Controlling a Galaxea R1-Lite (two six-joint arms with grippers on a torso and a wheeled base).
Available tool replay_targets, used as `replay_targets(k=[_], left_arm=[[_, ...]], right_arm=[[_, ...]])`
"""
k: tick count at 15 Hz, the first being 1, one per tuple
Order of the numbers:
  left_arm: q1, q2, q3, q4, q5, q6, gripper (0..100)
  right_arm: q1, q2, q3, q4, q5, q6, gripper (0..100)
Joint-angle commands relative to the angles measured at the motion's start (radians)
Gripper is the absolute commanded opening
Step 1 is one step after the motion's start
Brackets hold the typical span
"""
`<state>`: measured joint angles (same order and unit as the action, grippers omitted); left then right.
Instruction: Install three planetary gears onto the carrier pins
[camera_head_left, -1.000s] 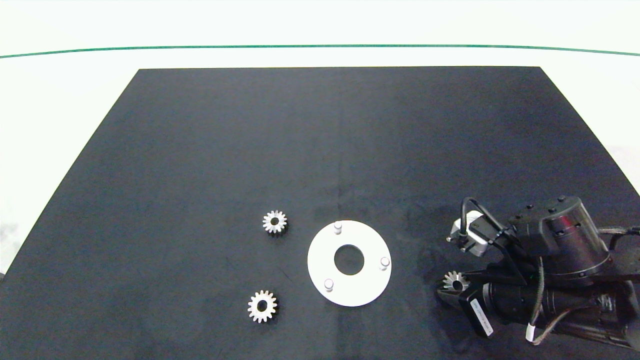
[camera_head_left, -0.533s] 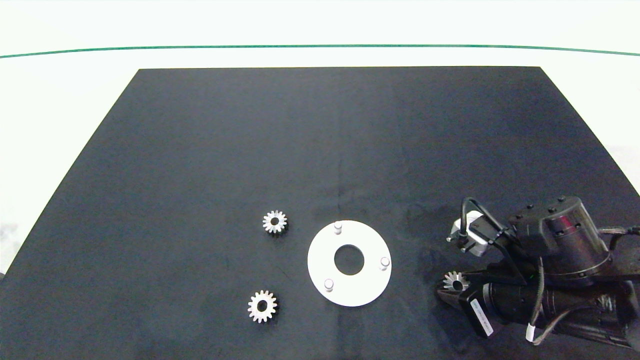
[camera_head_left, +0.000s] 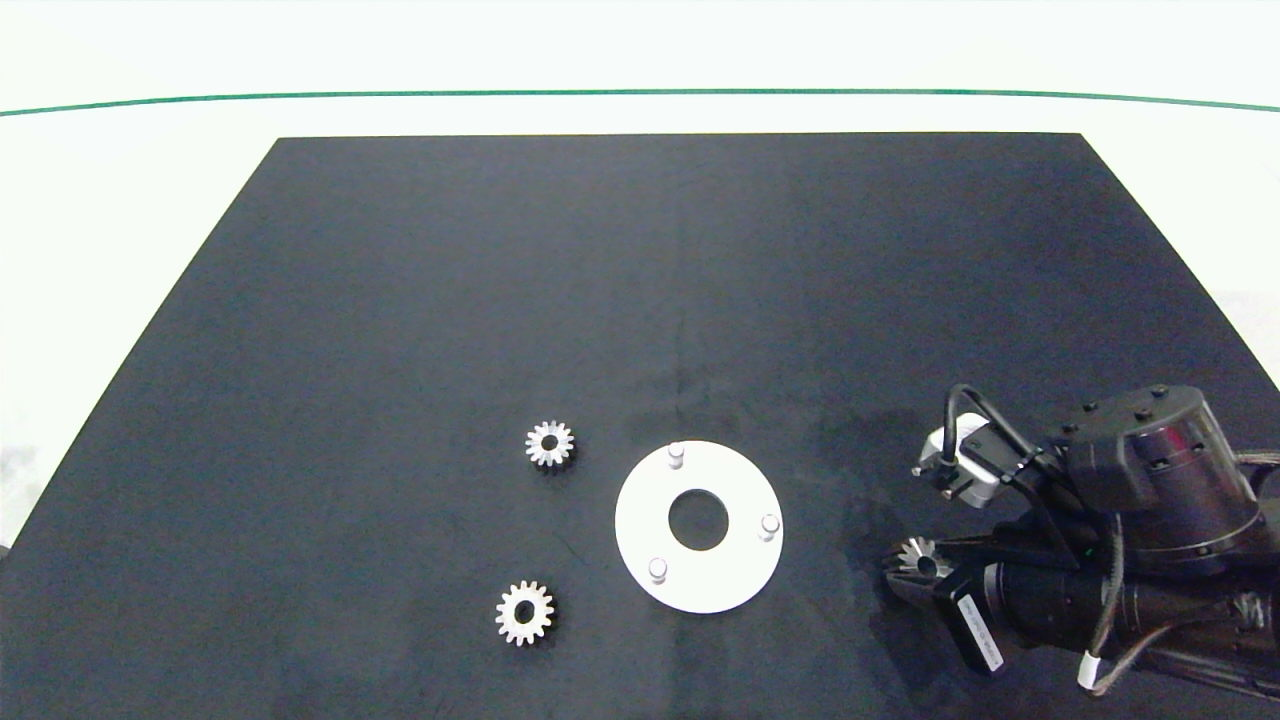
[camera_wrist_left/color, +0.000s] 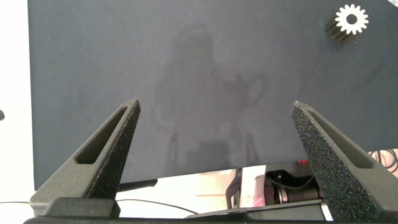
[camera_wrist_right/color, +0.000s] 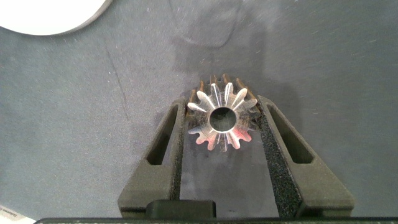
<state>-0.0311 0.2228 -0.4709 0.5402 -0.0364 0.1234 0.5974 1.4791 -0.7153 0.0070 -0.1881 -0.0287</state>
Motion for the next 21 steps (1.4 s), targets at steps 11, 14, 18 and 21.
replay_targets(k=[11, 14, 18, 21], left_arm=[[0.002, 0.001, -0.002, 0.001, 0.001, 0.01, 100], [0.002, 0.003, -0.003, -0.005, 0.001, 0.01, 100], [0.002, 0.012, -0.005, -0.011, 0.001, 0.01, 100], [0.003, 0.023, -0.006, -0.028, 0.001, 0.01, 100]], right_arm=[[0.128, 0.006, -0.257, 0.248, -0.065, 0.01, 16], [0.145, 0.053, -0.305, 0.277, -0.088, 0.01, 16], [0.176, 0.113, -0.354, 0.278, -0.088, 0.01, 16], [0.217, 0.144, -0.391, 0.283, -0.099, 0.01, 16]])
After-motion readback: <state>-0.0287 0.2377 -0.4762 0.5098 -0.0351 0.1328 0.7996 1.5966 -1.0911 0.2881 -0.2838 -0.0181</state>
